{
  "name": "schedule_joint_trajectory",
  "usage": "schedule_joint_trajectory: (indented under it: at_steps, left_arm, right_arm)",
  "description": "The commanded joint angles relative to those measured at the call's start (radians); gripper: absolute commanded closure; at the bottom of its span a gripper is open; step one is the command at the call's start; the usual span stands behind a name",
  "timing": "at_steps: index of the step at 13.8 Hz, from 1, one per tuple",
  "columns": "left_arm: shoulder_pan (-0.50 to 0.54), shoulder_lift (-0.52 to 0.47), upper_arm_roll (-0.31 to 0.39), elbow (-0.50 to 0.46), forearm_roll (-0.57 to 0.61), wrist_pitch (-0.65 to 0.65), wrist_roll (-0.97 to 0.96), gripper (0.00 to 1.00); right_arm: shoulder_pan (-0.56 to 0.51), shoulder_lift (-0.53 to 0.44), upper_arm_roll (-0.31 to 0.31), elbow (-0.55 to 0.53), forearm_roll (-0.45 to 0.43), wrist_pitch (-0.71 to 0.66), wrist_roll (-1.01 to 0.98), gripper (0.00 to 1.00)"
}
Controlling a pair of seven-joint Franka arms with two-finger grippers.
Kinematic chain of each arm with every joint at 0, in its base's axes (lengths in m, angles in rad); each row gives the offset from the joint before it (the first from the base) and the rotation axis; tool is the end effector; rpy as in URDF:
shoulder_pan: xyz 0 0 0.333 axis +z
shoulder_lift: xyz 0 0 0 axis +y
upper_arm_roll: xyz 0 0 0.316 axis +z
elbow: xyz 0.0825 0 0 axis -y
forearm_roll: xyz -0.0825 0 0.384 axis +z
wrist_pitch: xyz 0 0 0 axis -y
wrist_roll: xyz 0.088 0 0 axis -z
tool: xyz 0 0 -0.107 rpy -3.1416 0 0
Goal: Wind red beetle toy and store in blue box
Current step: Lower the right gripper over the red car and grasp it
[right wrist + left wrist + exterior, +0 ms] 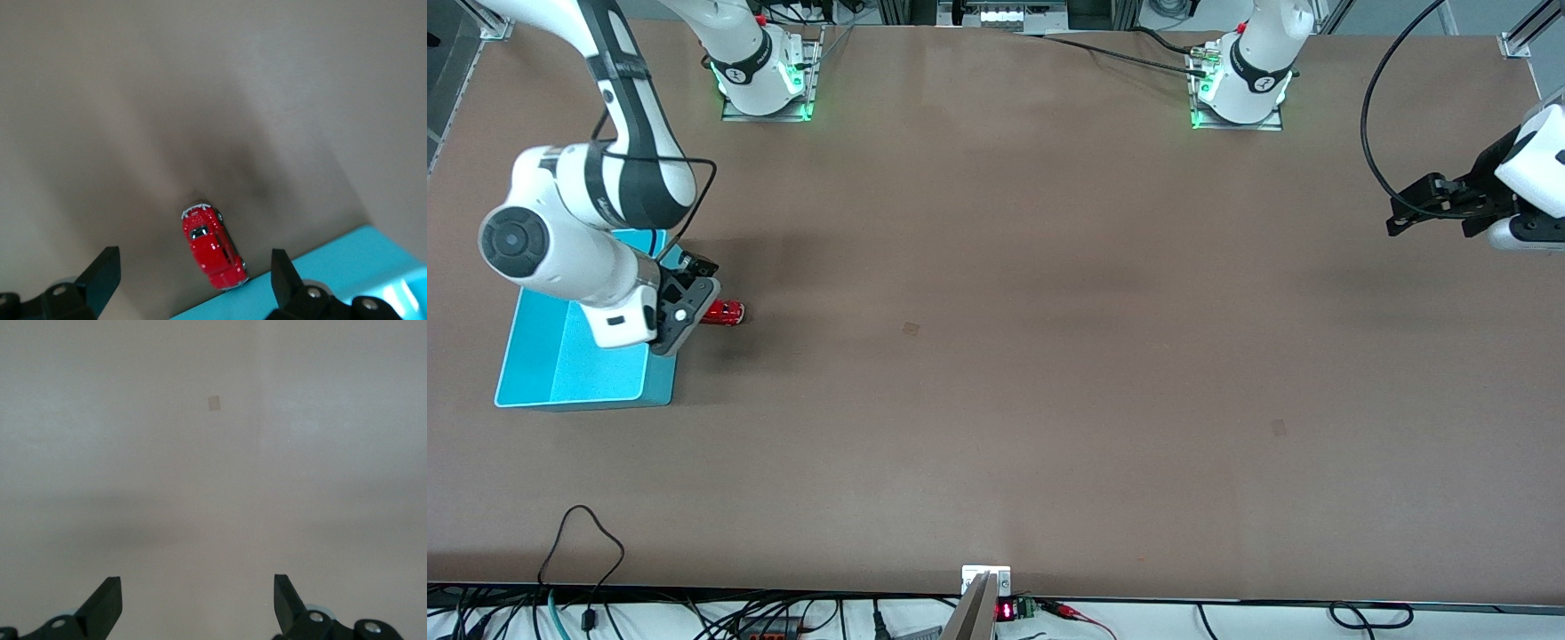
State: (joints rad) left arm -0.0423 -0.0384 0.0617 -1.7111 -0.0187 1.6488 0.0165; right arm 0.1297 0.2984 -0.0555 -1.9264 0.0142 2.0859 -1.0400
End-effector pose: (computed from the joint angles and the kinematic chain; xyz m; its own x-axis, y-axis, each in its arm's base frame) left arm 0.5461 0.0093 0.5859 0.9997 0.0043 -0.0236 0.0048 -0.9998 0.0214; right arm 0.5973 0.0464 0.3247 0.4416 0.8941 -0.0742 0.8866 -0.4476 -0.1164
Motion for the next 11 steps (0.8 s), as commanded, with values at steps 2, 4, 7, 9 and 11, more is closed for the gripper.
schedule_joint_trajectory:
  at_steps: [2, 4, 7, 9, 11]
  left_arm:
    - [-0.017, -0.006, 0.003, 0.002, 0.025, -0.027, 0.02, 0.0]
    - [-0.025, -0.006, -0.016, 0.004, 0.037, -0.03, 0.016, 0.0]
    - [-0.025, -0.006, -0.055, 0.021, 0.097, -0.047, 0.01, 0.0]
    - [-0.019, -0.008, -0.056, 0.022, 0.094, -0.052, 0.02, 0.0]
    - [-0.014, -0.006, -0.056, 0.022, 0.085, -0.052, 0.022, 0.0]
  right_arm:
    - [-0.048, 0.065, 0.0, -0.008, -0.006, 0.066, -0.285, 0.0]
    - [-0.062, 0.07, 0.0, -0.028, -0.006, 0.092, -0.377, 0.0]
    - [-0.061, 0.067, 0.0, -0.106, -0.005, 0.158, -0.402, 0.0]
    - [-0.059, 0.062, 0.0, -0.172, -0.006, 0.227, -0.417, 0.0]
    - [-0.062, 0.062, 0.0, -0.206, -0.006, 0.262, -0.443, 0.0]
